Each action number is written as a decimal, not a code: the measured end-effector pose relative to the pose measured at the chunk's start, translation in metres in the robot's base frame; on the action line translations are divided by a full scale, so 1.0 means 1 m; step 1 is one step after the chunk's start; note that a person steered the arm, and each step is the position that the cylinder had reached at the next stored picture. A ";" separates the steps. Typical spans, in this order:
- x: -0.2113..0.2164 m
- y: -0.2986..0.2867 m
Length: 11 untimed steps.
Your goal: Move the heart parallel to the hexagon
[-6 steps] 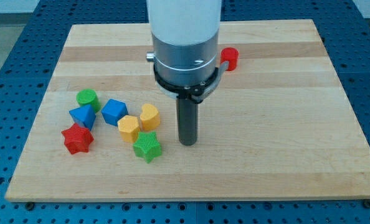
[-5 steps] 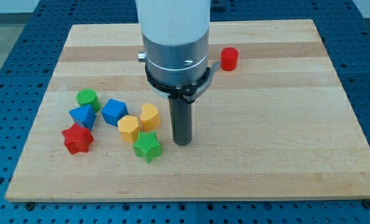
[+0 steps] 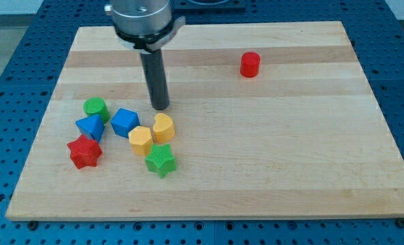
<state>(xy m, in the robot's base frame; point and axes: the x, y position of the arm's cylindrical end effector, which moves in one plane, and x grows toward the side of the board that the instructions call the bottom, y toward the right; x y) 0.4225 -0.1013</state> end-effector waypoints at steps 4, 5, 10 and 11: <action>0.032 0.000; 0.032 0.021; 0.007 0.022; -0.037 0.030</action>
<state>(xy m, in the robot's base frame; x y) 0.3856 -0.0710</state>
